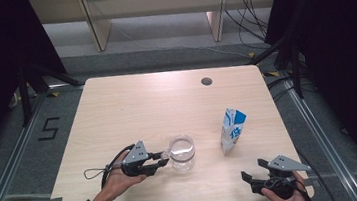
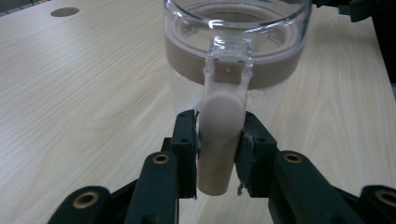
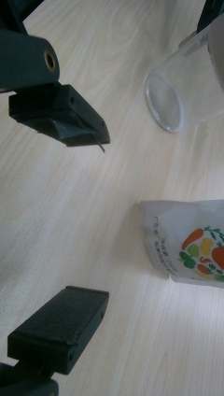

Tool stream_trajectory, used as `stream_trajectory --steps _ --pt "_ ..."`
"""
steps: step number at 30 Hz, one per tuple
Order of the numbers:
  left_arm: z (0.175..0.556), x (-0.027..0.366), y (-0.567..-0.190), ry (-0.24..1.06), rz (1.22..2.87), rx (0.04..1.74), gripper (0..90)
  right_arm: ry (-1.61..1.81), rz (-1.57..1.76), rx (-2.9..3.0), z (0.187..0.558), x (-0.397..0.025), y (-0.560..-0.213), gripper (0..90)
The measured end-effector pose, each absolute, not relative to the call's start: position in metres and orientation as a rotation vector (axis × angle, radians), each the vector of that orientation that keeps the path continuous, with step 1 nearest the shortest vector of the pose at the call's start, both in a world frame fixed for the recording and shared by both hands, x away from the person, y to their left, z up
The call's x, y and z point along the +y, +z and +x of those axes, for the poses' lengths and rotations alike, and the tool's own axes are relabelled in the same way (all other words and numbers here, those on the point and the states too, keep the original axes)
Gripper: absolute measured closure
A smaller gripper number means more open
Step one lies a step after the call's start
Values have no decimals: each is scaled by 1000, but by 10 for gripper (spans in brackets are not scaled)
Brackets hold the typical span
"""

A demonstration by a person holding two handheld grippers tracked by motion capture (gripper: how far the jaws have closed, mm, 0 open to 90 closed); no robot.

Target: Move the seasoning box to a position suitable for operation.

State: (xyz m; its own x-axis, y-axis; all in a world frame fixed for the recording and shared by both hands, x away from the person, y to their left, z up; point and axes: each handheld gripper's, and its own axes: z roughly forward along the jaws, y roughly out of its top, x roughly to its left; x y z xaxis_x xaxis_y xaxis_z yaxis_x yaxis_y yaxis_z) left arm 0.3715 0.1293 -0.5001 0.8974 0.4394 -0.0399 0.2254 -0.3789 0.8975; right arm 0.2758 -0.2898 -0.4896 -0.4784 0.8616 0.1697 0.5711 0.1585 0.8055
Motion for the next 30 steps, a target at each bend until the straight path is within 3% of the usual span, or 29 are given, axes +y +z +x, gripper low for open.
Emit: stream_trajectory --steps 9,13,14,22,30 --pt "372 128 -501 269 1980 502 696 1231 1372 2110 275 -290 -489 212" --pt "372 129 -501 280 1987 503 627 1236 1372 2109 275 -290 -489 212" --pt "372 130 -501 275 1987 512 563 1237 1369 2108 276 -290 -489 212" --pt "361 136 -492 251 1940 543 485 1234 1382 2108 276 -290 -489 211" --pt "354 151 -478 257 1808 595 488 1234 1372 2109 275 -290 -489 212"
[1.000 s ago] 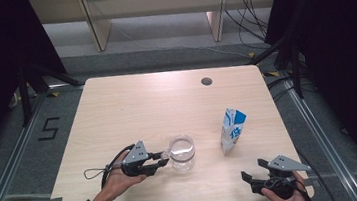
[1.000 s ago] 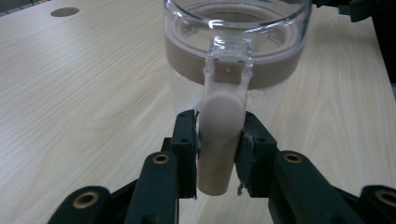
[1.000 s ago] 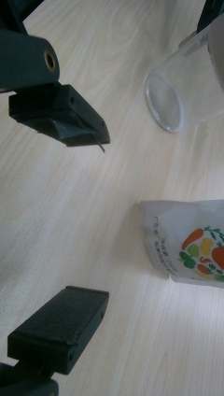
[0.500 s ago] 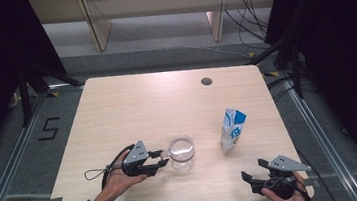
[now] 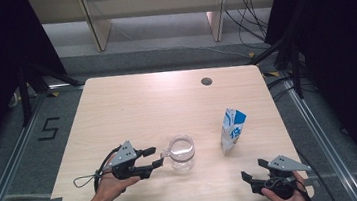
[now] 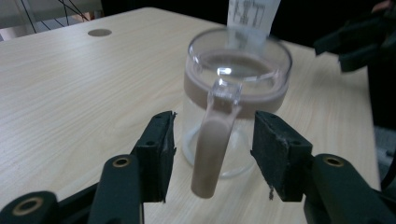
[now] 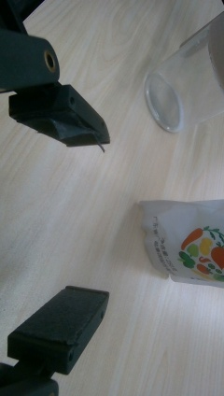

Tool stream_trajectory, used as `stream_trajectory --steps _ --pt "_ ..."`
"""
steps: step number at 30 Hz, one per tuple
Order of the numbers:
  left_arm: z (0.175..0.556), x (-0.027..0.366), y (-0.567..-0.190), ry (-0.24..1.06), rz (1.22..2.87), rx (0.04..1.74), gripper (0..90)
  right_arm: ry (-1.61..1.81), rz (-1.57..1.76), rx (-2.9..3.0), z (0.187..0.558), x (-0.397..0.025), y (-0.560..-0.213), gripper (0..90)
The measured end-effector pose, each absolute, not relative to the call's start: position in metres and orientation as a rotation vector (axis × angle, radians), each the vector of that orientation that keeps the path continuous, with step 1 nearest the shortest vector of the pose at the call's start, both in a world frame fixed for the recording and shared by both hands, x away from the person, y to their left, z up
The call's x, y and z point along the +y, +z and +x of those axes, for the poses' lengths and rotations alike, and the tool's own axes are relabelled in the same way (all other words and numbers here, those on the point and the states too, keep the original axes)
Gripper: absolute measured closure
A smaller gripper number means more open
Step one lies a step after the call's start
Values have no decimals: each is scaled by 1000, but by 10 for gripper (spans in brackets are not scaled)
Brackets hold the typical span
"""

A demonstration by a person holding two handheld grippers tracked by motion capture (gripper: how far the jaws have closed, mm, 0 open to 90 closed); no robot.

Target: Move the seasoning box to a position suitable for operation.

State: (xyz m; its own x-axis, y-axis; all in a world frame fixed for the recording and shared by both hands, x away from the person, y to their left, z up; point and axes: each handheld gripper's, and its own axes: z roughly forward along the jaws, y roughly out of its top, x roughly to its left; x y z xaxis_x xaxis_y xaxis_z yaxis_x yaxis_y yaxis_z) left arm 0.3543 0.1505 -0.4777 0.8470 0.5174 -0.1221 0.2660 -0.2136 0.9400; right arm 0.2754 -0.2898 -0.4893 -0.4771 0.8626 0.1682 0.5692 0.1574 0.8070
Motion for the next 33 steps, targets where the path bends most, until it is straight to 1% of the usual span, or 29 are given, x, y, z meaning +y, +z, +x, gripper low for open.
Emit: stream_trajectory --steps 2,6,12,13,14,21,23,24,26,33 --pt "353 152 -473 250 1780 626 521 1236 1369 2109 276 -290 -489 213" --pt "351 151 -465 236 1717 653 555 1232 1371 2109 275 -290 -489 213" --pt "350 144 -458 245 1739 644 639 1230 1307 2118 278 -291 -491 220" --pt "351 143 -458 245 1744 633 650 1222 1341 2126 276 -290 -489 220" --pt "350 140 -458 244 1740 651 660 1214 1293 2124 278 -291 -490 220" --pt "355 133 -455 272 1760 630 754 1216 1292 2126 278 -291 -490 220" --pt "356 131 -455 267 1765 633 772 1217 1299 2129 278 -291 -490 220" --pt "356 130 -455 270 1773 644 783 1230 1365 2130 276 -288 -489 220" --pt "357 129 -456 274 1778 633 797 1230 1315 2136 278 -289 -490 220" --pt "360 127 -455 292 1784 641 809 1223 1302 2135 279 -289 -490 220"
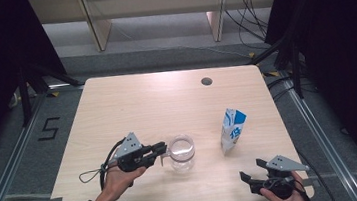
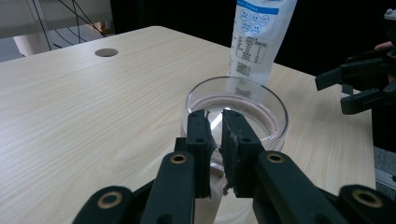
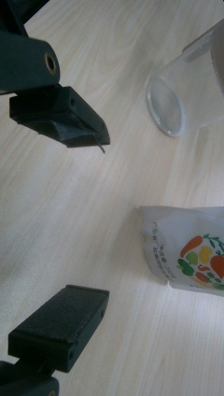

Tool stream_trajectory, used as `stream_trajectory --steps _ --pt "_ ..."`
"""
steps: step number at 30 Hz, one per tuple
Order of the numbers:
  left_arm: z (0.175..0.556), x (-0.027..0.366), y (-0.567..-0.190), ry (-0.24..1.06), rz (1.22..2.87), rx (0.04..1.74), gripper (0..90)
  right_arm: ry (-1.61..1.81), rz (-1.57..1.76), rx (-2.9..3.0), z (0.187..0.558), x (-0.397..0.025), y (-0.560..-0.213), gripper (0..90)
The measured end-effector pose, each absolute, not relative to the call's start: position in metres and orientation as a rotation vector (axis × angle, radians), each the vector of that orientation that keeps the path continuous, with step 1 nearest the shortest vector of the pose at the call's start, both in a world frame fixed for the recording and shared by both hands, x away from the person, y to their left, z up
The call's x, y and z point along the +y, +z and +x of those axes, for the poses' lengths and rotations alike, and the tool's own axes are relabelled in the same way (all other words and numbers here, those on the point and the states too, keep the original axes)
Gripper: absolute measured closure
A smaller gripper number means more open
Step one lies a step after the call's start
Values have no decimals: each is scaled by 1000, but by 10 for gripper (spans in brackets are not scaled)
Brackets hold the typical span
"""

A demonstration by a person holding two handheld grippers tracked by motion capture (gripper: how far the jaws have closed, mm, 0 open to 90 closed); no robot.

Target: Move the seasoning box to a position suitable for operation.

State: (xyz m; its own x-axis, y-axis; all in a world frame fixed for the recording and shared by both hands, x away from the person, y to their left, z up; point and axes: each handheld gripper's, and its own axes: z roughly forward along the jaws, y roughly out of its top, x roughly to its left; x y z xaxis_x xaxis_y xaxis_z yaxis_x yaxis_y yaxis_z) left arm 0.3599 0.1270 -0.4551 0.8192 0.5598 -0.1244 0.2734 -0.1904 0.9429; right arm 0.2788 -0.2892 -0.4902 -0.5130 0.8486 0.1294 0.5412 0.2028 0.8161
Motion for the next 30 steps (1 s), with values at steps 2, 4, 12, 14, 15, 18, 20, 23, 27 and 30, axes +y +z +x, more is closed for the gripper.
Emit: stream_trajectory --steps 2,4,12,14,15,18,20,23,27,30 --pt "360 128 -455 298 1789 638 808 1227 1306 2137 279 -289 -490 220" --pt "360 128 -456 297 1784 648 809 1234 1297 2142 279 -289 -490 220" --pt "359 129 -459 299 1801 646 812 1229 1327 2137 278 -286 -489 223" --pt "360 130 -459 293 1797 630 811 1231 1295 2143 280 -286 -490 224" --pt "360 130 -459 293 1796 631 811 1235 1293 2136 280 -286 -490 225" --pt "359 129 -460 296 1793 628 811 1227 1278 2130 280 -287 -489 227" --pt "359 129 -460 293 1787 635 811 1237 1338 2138 278 -284 -489 228" --pt "358 129 -461 288 1780 642 811 1236 1332 2142 278 -284 -488 230" --pt "358 129 -461 290 1780 641 810 1234 1283 2146 280 -285 -489 231" --pt "358 130 -461 293 1782 636 811 1244 1285 2144 280 -283 -489 233"
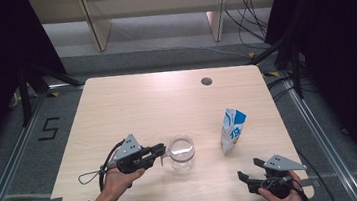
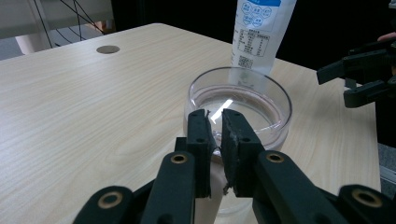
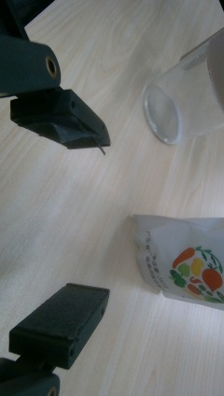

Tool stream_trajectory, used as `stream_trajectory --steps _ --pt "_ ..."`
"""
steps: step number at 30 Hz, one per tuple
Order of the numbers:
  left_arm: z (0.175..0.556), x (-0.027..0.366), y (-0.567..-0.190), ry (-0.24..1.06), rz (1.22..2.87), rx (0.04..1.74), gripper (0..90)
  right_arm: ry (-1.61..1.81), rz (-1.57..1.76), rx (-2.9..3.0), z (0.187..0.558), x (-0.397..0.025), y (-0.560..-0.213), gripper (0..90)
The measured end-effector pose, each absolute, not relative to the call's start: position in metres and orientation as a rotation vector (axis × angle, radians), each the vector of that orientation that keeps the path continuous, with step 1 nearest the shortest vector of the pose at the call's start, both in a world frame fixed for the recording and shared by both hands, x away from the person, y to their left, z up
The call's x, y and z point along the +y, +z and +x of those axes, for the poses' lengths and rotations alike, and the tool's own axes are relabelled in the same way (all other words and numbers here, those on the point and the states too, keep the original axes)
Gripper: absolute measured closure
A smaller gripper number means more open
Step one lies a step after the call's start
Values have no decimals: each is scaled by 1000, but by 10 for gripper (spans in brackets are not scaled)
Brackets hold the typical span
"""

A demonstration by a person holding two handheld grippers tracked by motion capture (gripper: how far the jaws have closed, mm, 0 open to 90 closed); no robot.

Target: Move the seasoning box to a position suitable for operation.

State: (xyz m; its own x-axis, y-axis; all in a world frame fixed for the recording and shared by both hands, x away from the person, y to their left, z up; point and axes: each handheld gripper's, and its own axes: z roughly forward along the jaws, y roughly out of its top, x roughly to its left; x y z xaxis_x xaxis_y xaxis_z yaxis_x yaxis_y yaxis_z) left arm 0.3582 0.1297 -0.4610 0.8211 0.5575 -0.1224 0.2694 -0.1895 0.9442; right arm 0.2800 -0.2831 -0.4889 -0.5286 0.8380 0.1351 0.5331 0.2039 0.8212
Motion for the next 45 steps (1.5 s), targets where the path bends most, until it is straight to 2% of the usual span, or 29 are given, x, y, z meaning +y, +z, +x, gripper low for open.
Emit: stream_trajectory --steps 7,15,20,27,32,45 --pt "358 130 -461 302 1790 632 810 1246 1242 2159 280 -279 -487 258" --pt "357 131 -461 309 1788 628 811 1312 1119 2170 281 -263 -480 433" --pt "357 131 -462 308 1786 628 810 1324 1006 2197 288 -245 -478 471" --pt "357 131 -462 306 1786 627 810 1354 996 2222 299 -224 -474 593" --pt "357 131 -461 306 1791 627 810 1358 868 2197 314 -211 -472 677" --pt "354 130 -460 315 1792 647 799 1359 836 2235 331 -192 -474 693"
